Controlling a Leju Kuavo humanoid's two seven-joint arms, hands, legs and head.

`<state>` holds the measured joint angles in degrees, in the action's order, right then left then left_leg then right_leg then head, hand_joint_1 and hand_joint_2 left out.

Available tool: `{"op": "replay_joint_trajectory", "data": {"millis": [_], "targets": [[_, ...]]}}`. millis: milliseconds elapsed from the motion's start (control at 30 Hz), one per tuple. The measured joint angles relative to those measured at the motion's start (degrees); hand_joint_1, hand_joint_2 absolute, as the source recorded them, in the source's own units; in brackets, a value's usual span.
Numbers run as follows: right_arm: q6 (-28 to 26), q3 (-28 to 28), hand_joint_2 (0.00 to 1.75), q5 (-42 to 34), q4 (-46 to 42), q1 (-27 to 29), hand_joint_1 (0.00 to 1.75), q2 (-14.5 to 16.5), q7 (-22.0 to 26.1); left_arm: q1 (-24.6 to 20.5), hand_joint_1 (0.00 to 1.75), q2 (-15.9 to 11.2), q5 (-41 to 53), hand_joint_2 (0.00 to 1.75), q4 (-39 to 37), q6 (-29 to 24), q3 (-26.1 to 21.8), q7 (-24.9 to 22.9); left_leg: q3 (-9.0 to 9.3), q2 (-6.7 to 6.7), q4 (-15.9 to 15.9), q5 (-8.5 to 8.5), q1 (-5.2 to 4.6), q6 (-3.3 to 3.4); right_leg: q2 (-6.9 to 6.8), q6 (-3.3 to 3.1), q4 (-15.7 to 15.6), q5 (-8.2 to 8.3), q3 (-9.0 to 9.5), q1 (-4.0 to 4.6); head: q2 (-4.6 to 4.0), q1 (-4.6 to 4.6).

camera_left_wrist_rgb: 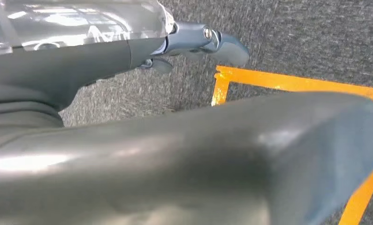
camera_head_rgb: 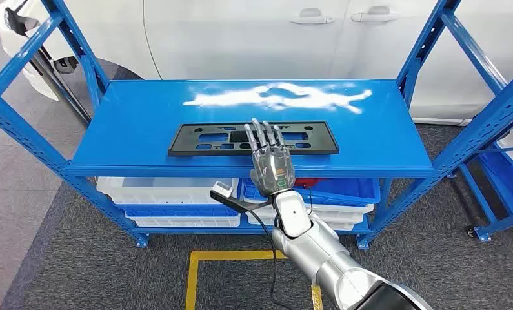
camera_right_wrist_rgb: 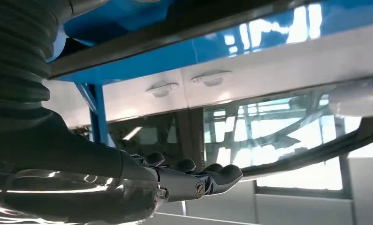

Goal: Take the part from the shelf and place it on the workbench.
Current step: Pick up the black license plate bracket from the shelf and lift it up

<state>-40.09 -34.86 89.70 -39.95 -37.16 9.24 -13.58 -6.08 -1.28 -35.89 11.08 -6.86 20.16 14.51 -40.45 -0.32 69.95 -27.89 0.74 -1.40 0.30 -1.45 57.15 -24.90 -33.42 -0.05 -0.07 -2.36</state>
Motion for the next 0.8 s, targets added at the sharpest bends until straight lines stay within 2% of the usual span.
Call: {"op": "replay_joint_trajectory", "data": {"millis": [67,100,133,233,300,333,400,433,467,500,533,600,633,667,733,800], "targets": [[0.0,-1.51,1.75,0.0,0.93,-0.38,0.0,-0.13,-0.86,-0.01,0.0,-0.03,0.04,0.0,0.0,0.0,-0.01,0.04,2.07,0.04,-4.64,2.23,-0.01,0.17,0.0,0.19,0.15,-0.34,0.26,0.0,0.0,0.01],[0.0,-2.95,1.75,0.0,1.88,-0.83,0.0,-0.26,-1.65,-0.02,0.0,-0.04,0.09,0.0,0.0,0.0,-0.02,0.08,3.69,0.07,-8.24,3.61,-0.08,0.37,0.02,0.41,0.36,-0.64,0.36,0.12,0.0,0.01],[0.0,-4.44,1.75,0.0,2.91,-1.34,0.0,-0.38,-2.41,-0.06,0.0,-0.05,0.14,0.0,0.0,0.01,-0.03,0.11,4.73,0.06,-10.54,4.25,-0.15,0.62,0.03,0.66,0.51,-0.84,0.35,0.24,0.0,0.01],[0.0,-8.28,1.75,0.0,5.56,-2.32,0.0,-0.67,-3.82,-0.01,0.0,-0.05,0.27,0.0,0.0,0.02,-0.05,0.22,5.25,-0.08,-11.66,3.87,-0.2,1.54,0.02,1.43,0.64,-1.19,0.23,0.43,0.01,0.01],[-0.01,-10.25,1.75,0.0,6.98,-2.89,0.0,-0.73,-4.18,0.05,0.0,-0.03,0.37,0.0,0.0,0.02,-0.08,0.28,5.54,-0.09,-11.94,3.83,-0.04,2.12,0.0,2.02,1.98,-2.21,-0.19,0.32,0.0,0.02],[-0.02,-11.12,1.75,0.0,7.68,-3.32,0.0,-0.73,-4.29,-0.01,0.0,-0.03,0.41,0.0,0.0,0.02,-0.09,0.3,5.7,-0.06,-12.08,3.81,0.04,2.42,0.0,2.33,4.17,-3.43,-1.22,0.25,0.0,0.02],[-0.01,-12.53,1.75,0.0,9.08,-3.9,0.0,-0.75,-4.39,-0.14,0.0,-0.08,0.44,0.0,0.0,0.02,-0.11,0.37,5.84,-0.04,-12.09,3.6,-0.01,2.8,-0.02,2.73,11.6,-6.68,-5.1,0.01,0.0,0.02],[-0.01,-13.1,1.75,0.0,9.72,-3.96,0.0,-0.78,-4.42,-0.12,0.0,-0.09,0.43,0.0,0.0,0.02,-0.13,0.4,5.89,-0.05,-12.04,3.48,-0.04,2.89,-0.02,2.84,15.25,-7.81,-7.21,-0.09,0.0,0.02],[0.0,-13.61,1.75,0.0,10.33,-3.94,0.0,-0.82,-4.43,-0.04,0.0,-0.1,0.41,0.0,0.0,0.02,-0.14,0.43,5.98,-0.08,-11.99,3.34,-0.06,2.92,-0.02,2.89,17.4,-7.94,-8.67,-0.18,0.0,0.02],[-0.01,-13.99,1.75,0.0,10.78,-3.95,0.0,-0.86,-4.43,0.05,0.0,-0.1,0.39,0.0,0.0,0.02,-0.15,0.46,6.13,-0.13,-11.91,3.15,-0.07,2.89,-0.02,2.85,17.36,-6.92,-9.09,-0.23,0.0,0.02],[-0.01,-14.28,1.75,0.0,11.11,-4.03,0.0,-0.9,-4.43,0.12,0.0,-0.09,0.38,0.0,0.0,0.02,-0.15,0.51,6.36,-0.19,-11.84,2.94,-0.07,2.81,-0.02,2.72,14.99,-4.89,-8.34,-0.26,0.0,0.02],[-0.02,-14.68,1.75,0.0,11.53,-4.39,0.0,-0.92,-4.44,0.16,0.0,-0.07,0.37,0.0,0.0,0.02,-0.17,0.63,6.92,-0.26,-11.78,2.47,-0.12,2.55,-0.02,2.15,6.98,-0.41,-4.9,-0.15,0.0,0.02],[-0.02,-14.82,1.75,0.0,11.7,-4.59,0.0,-0.92,-4.45,0.12,0.0,-0.07,0.37,0.0,0.0,0.02,-0.19,0.69,7.04,-0.28,-11.76,2.29,-0.17,2.35,-0.01,1.88,3.74,0.79,-3.52,0.01,0.01,0.02],[-0.02,-14.92,1.75,0.0,11.85,-4.74,0.0,-0.92,-4.47,0.11,0.0,-0.07,0.38,0.0,0.0,0.03,-0.2,0.73,7.09,-0.27,-11.78,2.16,-0.2,2.09,0.02,1.63,1.85,1.22,-2.73,0.19,0.01,0.02],[-0.02,-15.06,1.75,0.0,12.12,-4.92,0.0,-0.94,-4.59,0.1,0.0,-0.08,0.42,0.0,0.0,0.04,-0.23,0.78,7.18,-0.26,-11.97,2.03,-0.21,1.47,0.08,1.25,0.94,0.95,-2.44,0.42,0.01,0.01],[-0.03,-15.1,1.75,-0.01,12.2,-5.06,0.0,-0.96,-4.74,0.1,0.0,-0.1,0.54,0.0,0.0,0.06,-0.26,0.81,7.24,-0.16,-11.51,1.45,-0.17,0.88,0.04,0.73,0.37,0.95,-1.83,0.1,0.01,0.01]]}}
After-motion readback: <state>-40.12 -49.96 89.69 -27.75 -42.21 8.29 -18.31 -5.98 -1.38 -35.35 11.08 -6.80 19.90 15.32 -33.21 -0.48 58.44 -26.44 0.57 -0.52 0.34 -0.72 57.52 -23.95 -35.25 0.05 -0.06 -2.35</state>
